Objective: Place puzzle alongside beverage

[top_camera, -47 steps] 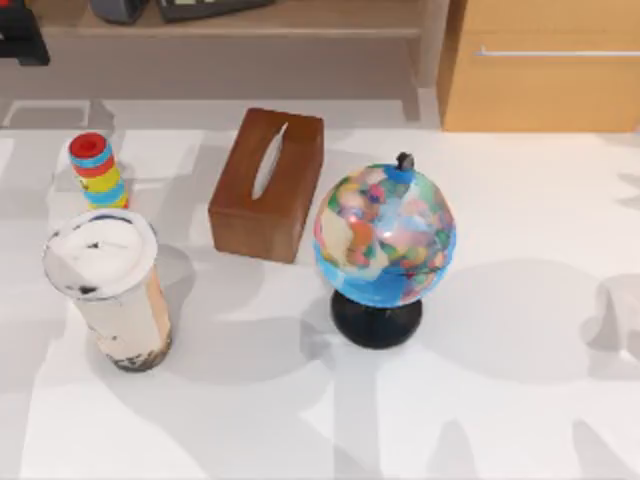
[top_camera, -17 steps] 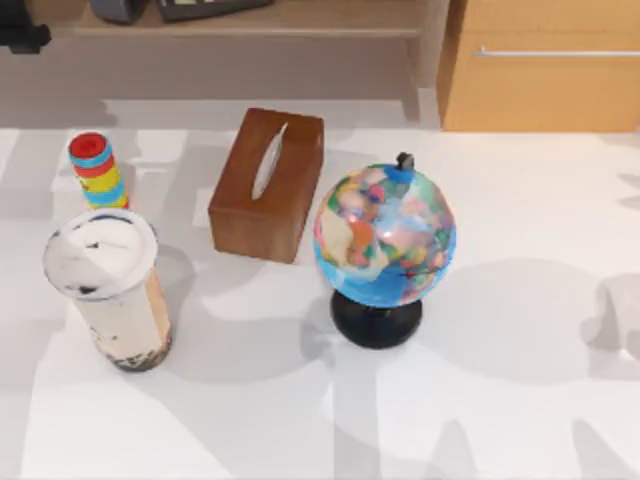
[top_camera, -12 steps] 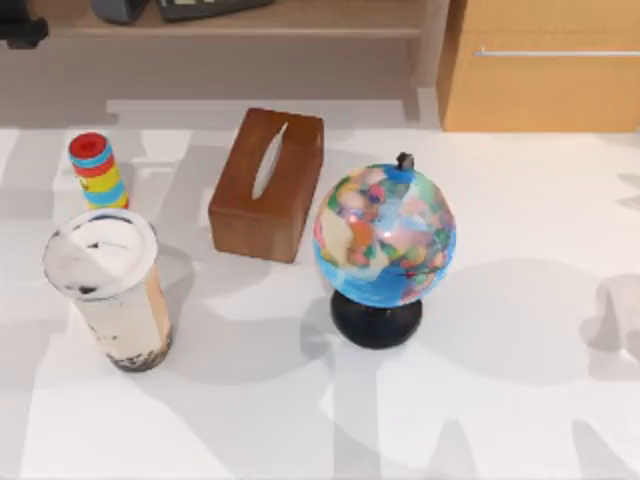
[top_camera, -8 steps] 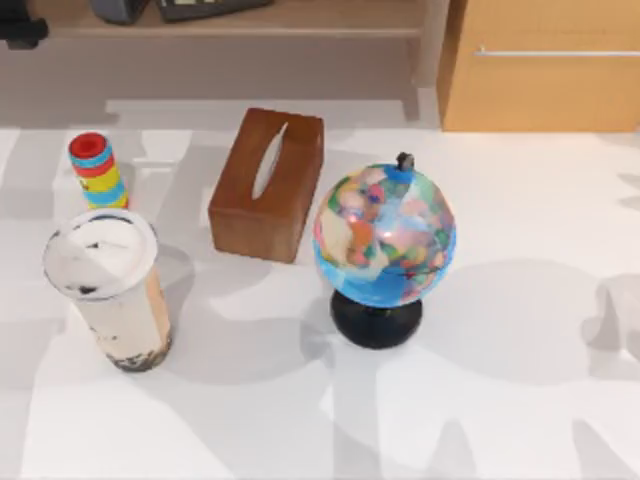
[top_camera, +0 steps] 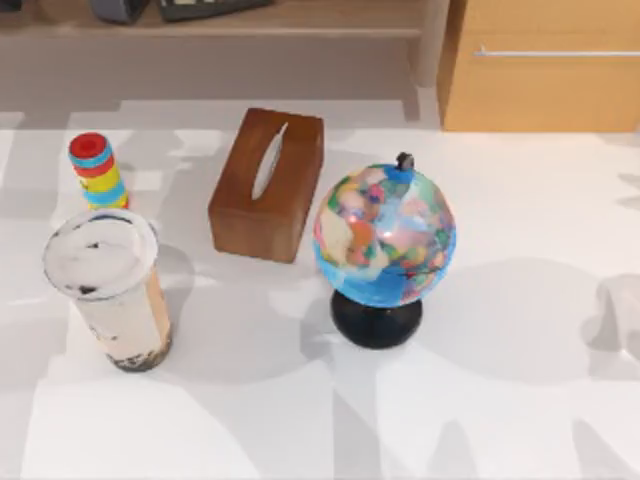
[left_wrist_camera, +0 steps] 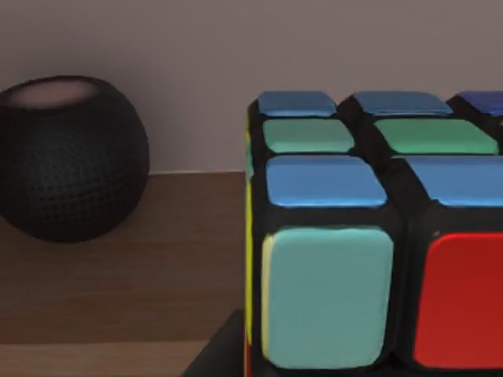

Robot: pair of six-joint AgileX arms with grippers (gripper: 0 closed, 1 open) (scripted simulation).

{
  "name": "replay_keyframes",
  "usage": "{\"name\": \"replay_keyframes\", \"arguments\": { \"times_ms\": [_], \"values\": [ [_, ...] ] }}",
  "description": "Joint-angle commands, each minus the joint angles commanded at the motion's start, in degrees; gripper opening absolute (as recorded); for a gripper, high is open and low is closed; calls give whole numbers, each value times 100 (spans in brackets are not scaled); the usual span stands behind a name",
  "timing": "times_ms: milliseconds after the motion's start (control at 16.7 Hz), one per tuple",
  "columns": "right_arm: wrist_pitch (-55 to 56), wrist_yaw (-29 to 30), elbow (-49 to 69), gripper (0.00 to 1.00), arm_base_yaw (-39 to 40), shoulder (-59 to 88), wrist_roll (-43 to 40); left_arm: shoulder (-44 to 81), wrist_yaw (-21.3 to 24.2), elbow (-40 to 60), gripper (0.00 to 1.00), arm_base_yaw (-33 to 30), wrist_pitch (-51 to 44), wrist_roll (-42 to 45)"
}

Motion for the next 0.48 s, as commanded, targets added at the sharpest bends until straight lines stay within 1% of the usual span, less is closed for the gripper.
{"name": "replay_keyframes", "arguments": {
  "times_ms": [480],
  "values": [
    [0, 0, 0, 100, 0, 0, 0, -1009, -181, 682, 0, 130, -3934, 414]
  ]
}}
